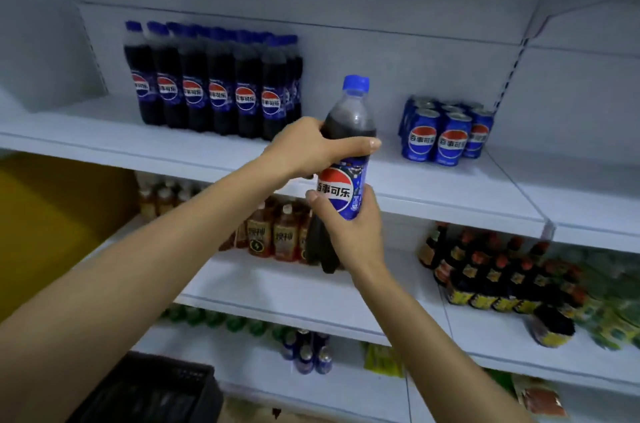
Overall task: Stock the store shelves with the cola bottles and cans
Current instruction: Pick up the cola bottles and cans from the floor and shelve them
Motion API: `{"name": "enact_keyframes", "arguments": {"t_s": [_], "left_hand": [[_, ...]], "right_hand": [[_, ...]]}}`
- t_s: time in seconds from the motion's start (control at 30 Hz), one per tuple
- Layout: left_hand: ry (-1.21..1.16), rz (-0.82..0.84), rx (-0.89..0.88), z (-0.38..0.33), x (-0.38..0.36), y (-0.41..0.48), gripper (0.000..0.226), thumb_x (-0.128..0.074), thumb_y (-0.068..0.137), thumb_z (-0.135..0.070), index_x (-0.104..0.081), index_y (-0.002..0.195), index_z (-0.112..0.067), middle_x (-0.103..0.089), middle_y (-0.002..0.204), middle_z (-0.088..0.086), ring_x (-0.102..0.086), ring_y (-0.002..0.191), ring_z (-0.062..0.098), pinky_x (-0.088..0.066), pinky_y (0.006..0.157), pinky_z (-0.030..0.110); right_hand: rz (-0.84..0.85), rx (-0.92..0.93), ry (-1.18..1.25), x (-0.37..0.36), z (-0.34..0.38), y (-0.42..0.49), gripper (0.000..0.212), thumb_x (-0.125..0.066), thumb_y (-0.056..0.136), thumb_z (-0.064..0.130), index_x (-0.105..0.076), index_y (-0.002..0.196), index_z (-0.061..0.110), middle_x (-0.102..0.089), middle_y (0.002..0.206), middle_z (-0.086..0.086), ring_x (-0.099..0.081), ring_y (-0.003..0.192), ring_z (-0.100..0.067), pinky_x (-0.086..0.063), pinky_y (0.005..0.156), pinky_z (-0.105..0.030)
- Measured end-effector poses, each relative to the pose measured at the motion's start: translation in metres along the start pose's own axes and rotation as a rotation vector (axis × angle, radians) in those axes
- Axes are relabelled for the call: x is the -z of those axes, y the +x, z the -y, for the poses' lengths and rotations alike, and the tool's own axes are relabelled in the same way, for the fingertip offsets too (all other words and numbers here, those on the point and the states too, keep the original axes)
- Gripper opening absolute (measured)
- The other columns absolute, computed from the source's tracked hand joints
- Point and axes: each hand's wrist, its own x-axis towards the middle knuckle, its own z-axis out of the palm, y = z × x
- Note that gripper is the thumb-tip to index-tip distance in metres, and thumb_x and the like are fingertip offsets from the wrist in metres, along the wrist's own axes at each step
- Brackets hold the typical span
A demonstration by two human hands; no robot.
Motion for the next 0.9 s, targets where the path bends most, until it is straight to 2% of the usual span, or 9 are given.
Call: {"name": "enact_keyframes", "arguments": {"t_s": [0.1, 0.2, 0.37, 0.43, 0.53, 0.63, 0.7, 0.77, 0.9], "left_hand": [[0.107, -0.074, 0.012, 0.009, 0.019, 0.022, 0.067, -0.063, 0.050, -0.083, -0.069, 0.085, -0.027, -0.073, 0.077, -0.007, -0.070, 0.073, 0.012, -0.058, 0.075, 0.037], [0.167, -0.124, 0.030, 0.016, 0.028, 0.049, 0.068, -0.061, 0.052, -0.085, -0.067, 0.084, -0.026, -0.071, 0.073, -0.007, -0.069, 0.069, 0.011, -0.056, 0.068, 0.031], [0.026, -0.248, -0.053, 0.034, 0.039, 0.105, 0.075, -0.034, 0.072, -0.087, -0.064, 0.082, -0.019, -0.069, 0.072, -0.005, -0.066, 0.060, 0.008, -0.052, 0.063, 0.032], [-0.062, -0.359, -0.005, 0.059, 0.041, 0.123, 0.068, -0.028, 0.081, -0.080, -0.059, 0.097, -0.022, -0.067, 0.089, -0.006, -0.067, 0.071, 0.011, -0.054, 0.071, 0.037], [0.014, -0.481, 0.088, 0.107, 0.036, 0.142, 0.048, -0.047, 0.088, -0.063, -0.050, 0.117, -0.025, -0.059, 0.120, -0.002, -0.060, 0.098, 0.015, -0.050, 0.086, 0.039], [0.194, -0.563, 0.083, 0.136, 0.027, 0.159, 0.069, -0.064, 0.086, -0.046, -0.034, 0.141, -0.017, -0.038, 0.144, 0.008, -0.043, 0.125, 0.027, -0.042, 0.100, 0.044], [0.384, -0.629, 0.077, 0.145, 0.021, 0.170, 0.086, -0.066, 0.083, -0.048, -0.020, 0.150, -0.018, -0.021, 0.155, 0.009, -0.026, 0.138, 0.030, -0.033, 0.107, 0.047], [0.502, -0.648, 0.099, 0.155, 0.015, 0.183, 0.096, -0.066, 0.081, -0.053, -0.009, 0.152, -0.021, -0.005, 0.160, 0.010, -0.013, 0.144, 0.029, -0.025, 0.110, 0.049], [0.413, -0.684, 0.194, 0.176, -0.003, 0.198, 0.106, -0.070, 0.075, -0.056, -0.003, 0.153, -0.026, 0.002, 0.159, 0.014, -0.010, 0.144, 0.033, -0.024, 0.113, 0.051]], "right_hand": [[0.046, 0.057, -0.193, -0.006, 0.011, 0.028, 0.066, -0.070, 0.058, 0.070, -0.043, 0.110, 0.041, -0.062, 0.090, 0.024, -0.063, 0.082, 0.006, -0.055, 0.071, -0.024], [0.123, 0.082, -0.322, -0.009, 0.021, 0.067, 0.068, -0.074, 0.061, 0.060, -0.044, 0.115, 0.032, -0.059, 0.093, 0.019, -0.063, 0.085, -0.003, -0.056, 0.076, -0.031], [0.245, 0.041, -0.204, -0.012, 0.024, 0.148, 0.056, -0.081, 0.071, 0.035, -0.046, 0.114, 0.025, -0.061, 0.097, 0.010, -0.062, 0.084, -0.005, -0.052, 0.067, -0.024], [0.277, 0.033, -0.183, -0.015, 0.019, 0.183, 0.056, -0.080, 0.073, 0.033, -0.045, 0.116, 0.025, -0.060, 0.096, 0.011, -0.061, 0.083, -0.005, -0.048, 0.062, -0.020], [0.264, 0.036, -0.176, -0.026, 0.001, 0.233, 0.056, -0.081, 0.073, 0.031, -0.044, 0.115, 0.023, -0.058, 0.095, 0.011, -0.059, 0.081, -0.003, -0.044, 0.060, -0.017], [0.198, 0.069, -0.214, -0.038, -0.025, 0.280, 0.057, -0.082, 0.071, 0.034, -0.046, 0.113, 0.021, -0.060, 0.102, 0.004, -0.061, 0.087, -0.015, -0.050, 0.074, -0.027], [0.186, 0.064, -0.235, -0.045, -0.042, 0.308, 0.059, -0.083, 0.069, 0.037, -0.044, 0.112, 0.023, -0.059, 0.105, 0.004, -0.060, 0.092, -0.018, -0.049, 0.078, -0.032], [0.181, 0.091, -0.220, -0.053, -0.059, 0.335, 0.061, -0.083, 0.070, 0.035, -0.044, 0.115, 0.021, -0.058, 0.106, 0.004, -0.060, 0.094, -0.019, -0.047, 0.078, -0.030], [0.167, 0.136, -0.186, -0.073, -0.083, 0.376, 0.067, -0.083, 0.073, 0.026, -0.043, 0.125, 0.010, -0.060, 0.117, -0.006, -0.060, 0.099, -0.022, -0.047, 0.080, -0.028]]}}
